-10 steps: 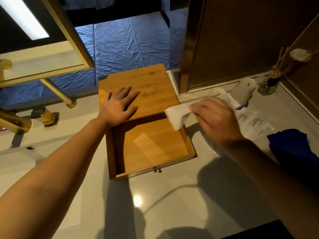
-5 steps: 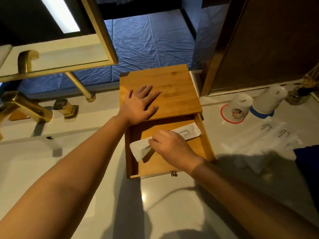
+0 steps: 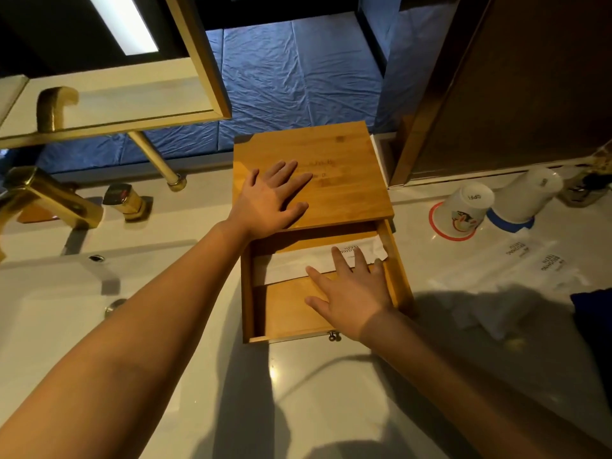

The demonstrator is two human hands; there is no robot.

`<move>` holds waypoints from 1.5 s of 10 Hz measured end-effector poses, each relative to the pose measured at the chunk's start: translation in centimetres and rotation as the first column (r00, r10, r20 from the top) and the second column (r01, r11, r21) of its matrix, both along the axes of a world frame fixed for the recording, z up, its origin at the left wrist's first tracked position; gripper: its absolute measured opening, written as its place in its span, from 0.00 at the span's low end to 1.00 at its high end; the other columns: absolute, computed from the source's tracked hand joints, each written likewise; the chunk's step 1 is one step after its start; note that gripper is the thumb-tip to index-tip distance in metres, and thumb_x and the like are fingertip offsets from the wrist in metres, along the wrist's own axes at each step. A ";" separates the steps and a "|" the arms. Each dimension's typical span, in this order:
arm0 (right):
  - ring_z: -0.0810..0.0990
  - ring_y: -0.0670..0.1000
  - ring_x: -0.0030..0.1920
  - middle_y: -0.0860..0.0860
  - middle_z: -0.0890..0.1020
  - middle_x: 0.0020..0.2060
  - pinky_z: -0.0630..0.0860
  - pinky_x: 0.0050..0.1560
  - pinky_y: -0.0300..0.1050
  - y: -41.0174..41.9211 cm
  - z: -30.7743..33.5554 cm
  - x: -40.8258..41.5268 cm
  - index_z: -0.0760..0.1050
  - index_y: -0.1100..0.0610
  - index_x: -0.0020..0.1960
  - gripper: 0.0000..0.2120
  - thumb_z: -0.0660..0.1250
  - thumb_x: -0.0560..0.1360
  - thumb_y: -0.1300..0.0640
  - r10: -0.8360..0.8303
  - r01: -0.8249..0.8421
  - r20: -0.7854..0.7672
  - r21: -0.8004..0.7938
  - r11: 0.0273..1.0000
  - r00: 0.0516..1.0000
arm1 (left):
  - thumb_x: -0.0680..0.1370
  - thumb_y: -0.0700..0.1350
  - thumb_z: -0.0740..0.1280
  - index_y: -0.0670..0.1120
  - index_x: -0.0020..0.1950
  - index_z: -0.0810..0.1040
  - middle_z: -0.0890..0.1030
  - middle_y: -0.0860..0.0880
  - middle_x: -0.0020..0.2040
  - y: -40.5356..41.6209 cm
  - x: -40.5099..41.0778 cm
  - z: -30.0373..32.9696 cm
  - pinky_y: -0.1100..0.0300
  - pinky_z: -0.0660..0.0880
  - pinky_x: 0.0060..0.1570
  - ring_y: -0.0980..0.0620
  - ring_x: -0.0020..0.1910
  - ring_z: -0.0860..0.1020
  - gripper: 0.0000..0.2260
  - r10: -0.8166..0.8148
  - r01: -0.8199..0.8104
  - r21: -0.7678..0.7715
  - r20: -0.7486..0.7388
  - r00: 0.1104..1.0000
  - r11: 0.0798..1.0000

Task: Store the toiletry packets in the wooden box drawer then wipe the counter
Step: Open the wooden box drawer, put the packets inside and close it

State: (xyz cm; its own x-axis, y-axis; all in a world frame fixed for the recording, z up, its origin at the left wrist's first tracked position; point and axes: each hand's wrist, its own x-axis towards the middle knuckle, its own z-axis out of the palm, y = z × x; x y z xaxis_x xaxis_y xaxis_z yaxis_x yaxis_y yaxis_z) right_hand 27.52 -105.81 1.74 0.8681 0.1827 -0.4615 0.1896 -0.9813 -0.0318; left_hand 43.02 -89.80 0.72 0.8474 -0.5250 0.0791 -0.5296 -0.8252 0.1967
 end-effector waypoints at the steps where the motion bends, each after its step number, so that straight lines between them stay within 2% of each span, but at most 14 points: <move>1: 0.42 0.66 0.75 0.56 0.44 0.77 0.49 0.70 0.69 0.1 -0.4 0.4 0.42 0.39 0.74 0.31 0.44 0.74 0.32 -0.017 0.016 -0.034 -0.010 1.000 0.999 | 0.76 0.63 0.51 0.61 0.74 0.57 0.57 0.50 0.78 0.0 -0.1 0.0 0.41 0.48 0.72 0.49 0.77 0.52 0.25 0.002 -0.002 0.004 -0.001 1.000 1.000; 3: 0.41 0.67 0.74 0.56 0.42 0.77 0.52 0.68 0.71 0.8 -2.0 2.1 0.38 0.39 0.73 0.32 0.44 0.74 0.32 -0.095 0.096 0.045 -0.017 0.995 0.994 | 0.76 0.62 0.51 0.60 0.74 0.57 0.56 0.50 0.78 -0.1 -0.1 0.2 0.41 0.48 0.72 0.49 0.77 0.52 0.25 0.003 -0.002 0.020 -0.007 1.000 1.000; 5: 0.48 0.66 0.74 0.57 0.54 0.75 0.53 0.67 0.71 1.5 -2.4 4.3 0.41 0.40 0.74 0.31 0.46 0.75 0.33 -0.126 0.131 0.098 -0.042 0.991 0.987 | 0.76 0.62 0.51 0.60 0.74 0.57 0.56 0.49 0.78 -0.1 -0.2 0.3 0.41 0.48 0.72 0.49 0.77 0.52 0.26 -0.001 0.002 0.020 -0.009 1.000 1.000; 6: 0.49 0.66 0.74 0.58 0.56 0.75 0.54 0.67 0.70 1.6 -2.6 4.6 0.43 0.41 0.74 0.31 0.46 0.75 0.33 -0.128 0.133 0.102 -0.041 0.990 0.986 | 0.76 0.62 0.52 0.60 0.74 0.57 0.56 0.49 0.78 -0.1 -0.1 0.3 0.42 0.47 0.72 0.49 0.77 0.52 0.26 -0.002 0.002 0.014 -0.013 1.000 1.000; 7: 0.49 0.66 0.74 0.58 0.54 0.75 0.55 0.68 0.69 1.4 -2.6 4.3 0.42 0.41 0.74 0.31 0.46 0.75 0.34 -0.122 0.124 0.105 -0.011 0.992 0.987 | 0.76 0.62 0.52 0.60 0.74 0.58 0.56 0.49 0.78 -0.1 -0.2 0.2 0.42 0.47 0.72 0.49 0.77 0.52 0.26 -0.004 0.004 0.010 -0.013 1.000 1.000; 8: 0.47 0.65 0.74 0.57 0.53 0.76 0.51 0.70 0.68 0.9 -2.2 3.6 0.44 0.42 0.75 0.30 0.48 0.76 0.36 -0.128 0.114 0.129 0.110 0.987 0.983 | 0.76 0.62 0.52 0.60 0.74 0.58 0.56 0.49 0.78 -0.1 -0.2 0.3 0.42 0.48 0.72 0.49 0.77 0.52 0.26 -0.005 0.005 0.009 -0.008 1.000 1.000; 9: 0.49 0.60 0.76 0.56 0.55 0.76 0.52 0.72 0.64 -0.5 -1.3 2.2 0.50 0.45 0.75 0.28 0.49 0.77 0.39 -0.131 0.084 0.174 0.251 0.964 0.976 | 0.76 0.62 0.52 0.60 0.74 0.58 0.57 0.49 0.78 -0.1 -0.2 0.2 0.42 0.48 0.72 0.49 0.77 0.53 0.26 -0.006 0.006 0.000 -0.011 1.000 1.000; 10: 0.69 0.57 0.68 0.56 0.71 0.68 0.67 0.66 0.58 -3.0 -0.1 0.1 0.68 0.52 0.67 0.21 0.55 0.77 0.46 -0.154 -0.010 0.335 0.440 0.898 0.929 | 0.76 0.62 0.51 0.61 0.74 0.57 0.57 0.50 0.78 0.0 -0.1 0.2 0.41 0.47 0.72 0.50 0.77 0.52 0.25 -0.002 0.002 -0.003 -0.028 1.000 1.000; 11: 0.80 0.54 0.55 0.56 0.81 0.56 0.76 0.55 0.48 -7.1 0.2 -2.3 0.77 0.57 0.59 0.17 0.57 0.76 0.52 -0.234 -0.101 0.540 0.519 0.849 0.808 | 0.76 0.63 0.50 0.62 0.73 0.57 0.56 0.50 0.78 0.0 -0.1 0.2 0.41 0.48 0.72 0.50 0.77 0.52 0.26 0.007 -0.007 0.012 -0.028 1.000 1.000; 12: 0.80 0.55 0.55 0.58 0.82 0.55 0.76 0.56 0.49 -12.5 -0.4 -3.4 0.78 0.59 0.59 0.13 0.64 0.75 0.58 -0.244 -0.081 0.624 0.446 0.891 0.742 | 0.75 0.64 0.49 0.62 0.73 0.57 0.56 0.51 0.78 0.0 -0.1 0.1 0.42 0.48 0.72 0.51 0.77 0.52 0.26 0.016 -0.016 0.021 -0.029 0.999 1.000; 13: 0.72 0.56 0.66 0.55 0.76 0.65 0.67 0.67 0.54 -18.2 -0.9 -3.3 0.73 0.54 0.65 0.18 0.65 0.76 0.57 -0.208 0.082 0.430 0.293 0.953 0.878 | 0.75 0.64 0.49 0.63 0.73 0.57 0.57 0.51 0.78 -0.1 -0.1 0.1 0.42 0.49 0.72 0.51 0.77 0.52 0.26 0.025 -0.024 0.028 -0.027 0.999 0.999; 14: 0.62 0.51 0.72 0.49 0.68 0.71 0.55 0.73 0.49 -22.4 -1.7 -3.1 0.65 0.48 0.70 0.21 0.60 0.78 0.52 -0.165 0.118 0.255 0.191 0.975 0.953 | 0.74 0.65 0.49 0.63 0.73 0.57 0.57 0.51 0.78 -0.2 -0.1 0.1 0.42 0.49 0.72 0.51 0.77 0.53 0.27 0.036 -0.035 0.027 -0.024 0.999 0.999; 15: 0.62 0.51 0.72 0.47 0.67 0.72 0.56 0.73 0.49 -23.7 -2.2 -2.4 0.65 0.48 0.71 0.21 0.59 0.78 0.51 -0.127 0.114 0.145 0.094 0.989 0.981 | 0.74 0.65 0.49 0.62 0.73 0.58 0.58 0.50 0.77 -0.2 -0.2 0.3 0.41 0.50 0.72 0.51 0.77 0.53 0.27 0.035 -0.034 0.030 -0.025 0.999 0.999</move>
